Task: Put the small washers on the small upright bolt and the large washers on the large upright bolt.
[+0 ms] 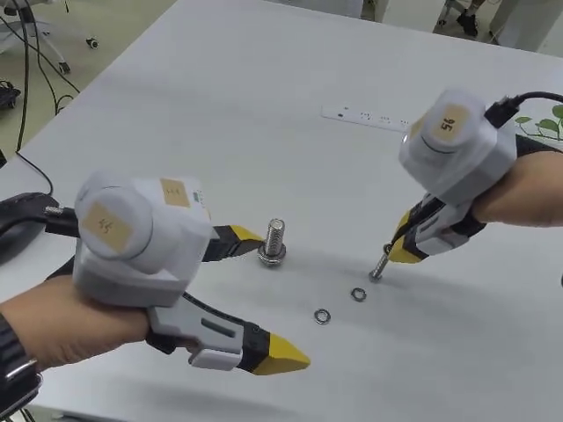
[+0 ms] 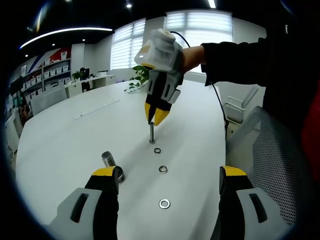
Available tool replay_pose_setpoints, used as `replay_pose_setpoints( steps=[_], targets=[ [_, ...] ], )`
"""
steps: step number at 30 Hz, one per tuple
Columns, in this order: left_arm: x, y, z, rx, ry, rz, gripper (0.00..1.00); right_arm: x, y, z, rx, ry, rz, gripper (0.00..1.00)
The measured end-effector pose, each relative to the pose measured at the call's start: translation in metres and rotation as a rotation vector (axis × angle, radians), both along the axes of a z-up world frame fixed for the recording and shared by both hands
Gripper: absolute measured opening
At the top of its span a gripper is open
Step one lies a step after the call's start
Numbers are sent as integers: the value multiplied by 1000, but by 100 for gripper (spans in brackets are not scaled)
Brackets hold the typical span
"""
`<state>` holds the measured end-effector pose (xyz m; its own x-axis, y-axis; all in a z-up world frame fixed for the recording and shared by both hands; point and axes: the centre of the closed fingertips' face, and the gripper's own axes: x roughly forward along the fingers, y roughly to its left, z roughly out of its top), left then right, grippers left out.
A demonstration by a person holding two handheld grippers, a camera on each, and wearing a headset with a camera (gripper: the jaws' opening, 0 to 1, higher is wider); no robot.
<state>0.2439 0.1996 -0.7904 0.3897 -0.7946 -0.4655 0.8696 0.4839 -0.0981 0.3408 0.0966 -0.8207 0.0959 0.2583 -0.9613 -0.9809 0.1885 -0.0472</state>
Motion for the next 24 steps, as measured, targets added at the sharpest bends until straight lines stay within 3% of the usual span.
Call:
replay_pose_setpoints(
  steps=[24],
  targets=[
    [1, 1, -1, 1, 5, 4, 83, -3, 6, -37, -14, 32, -10, 13]
  ],
)
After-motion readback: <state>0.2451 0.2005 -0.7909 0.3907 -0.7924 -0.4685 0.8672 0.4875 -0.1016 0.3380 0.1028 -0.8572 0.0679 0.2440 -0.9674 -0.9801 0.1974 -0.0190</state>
